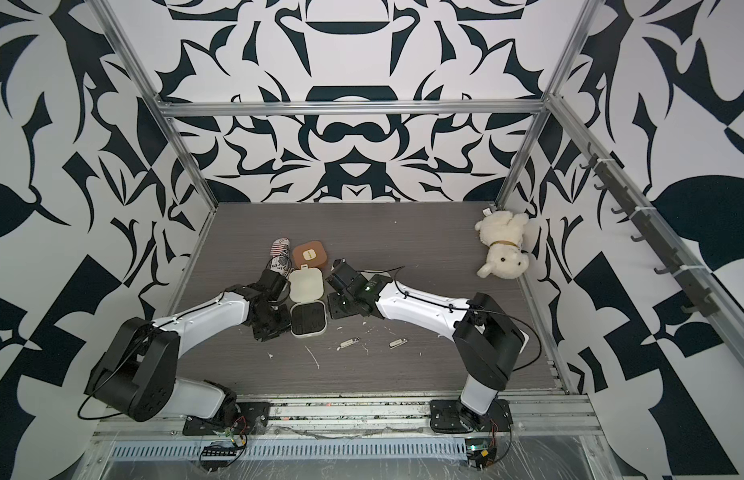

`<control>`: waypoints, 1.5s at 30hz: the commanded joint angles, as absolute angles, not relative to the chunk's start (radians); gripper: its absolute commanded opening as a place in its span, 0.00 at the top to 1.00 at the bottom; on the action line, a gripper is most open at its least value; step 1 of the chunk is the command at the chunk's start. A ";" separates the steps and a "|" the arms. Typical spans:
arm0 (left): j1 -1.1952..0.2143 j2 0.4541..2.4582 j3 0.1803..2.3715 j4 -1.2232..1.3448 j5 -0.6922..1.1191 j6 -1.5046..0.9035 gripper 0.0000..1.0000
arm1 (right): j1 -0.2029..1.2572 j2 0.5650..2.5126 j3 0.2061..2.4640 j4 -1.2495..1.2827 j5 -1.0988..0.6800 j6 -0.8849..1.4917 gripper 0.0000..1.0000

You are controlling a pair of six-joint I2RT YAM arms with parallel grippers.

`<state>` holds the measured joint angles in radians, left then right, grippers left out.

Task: Organize nail clipper sets
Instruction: Adjust the storage box at the center of the board, then move the nail clipper to the center of the board.

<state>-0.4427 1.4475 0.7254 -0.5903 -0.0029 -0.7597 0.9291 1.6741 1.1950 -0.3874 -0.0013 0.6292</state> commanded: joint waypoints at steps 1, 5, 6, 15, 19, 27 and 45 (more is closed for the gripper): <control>-0.496 1.499 0.732 -0.525 0.023 -0.809 0.61 | 0.927 1.606 1.181 -0.382 0.032 0.643 0.78; -0.555 1.501 0.767 -0.498 0.034 -0.809 0.57 | 0.917 1.590 1.160 -0.382 0.038 0.647 0.78; -0.554 1.499 0.776 -0.513 0.029 -0.807 0.55 | 0.915 1.588 1.158 -0.382 0.037 0.647 0.78; -0.353 1.395 0.785 -0.686 -0.048 -0.706 0.48 | 0.905 1.563 1.147 -0.374 0.034 0.644 0.78; -0.290 1.456 0.835 -0.695 -0.058 -0.661 0.40 | 0.898 1.557 1.150 -0.365 0.022 0.641 0.78; -0.214 1.689 0.982 -0.673 -0.066 -0.539 0.29 | 0.894 1.538 1.140 -0.364 0.014 0.638 0.78; -0.197 1.949 1.278 -0.669 0.012 -0.339 0.32 | 0.871 1.569 1.154 -0.362 -0.005 0.633 0.78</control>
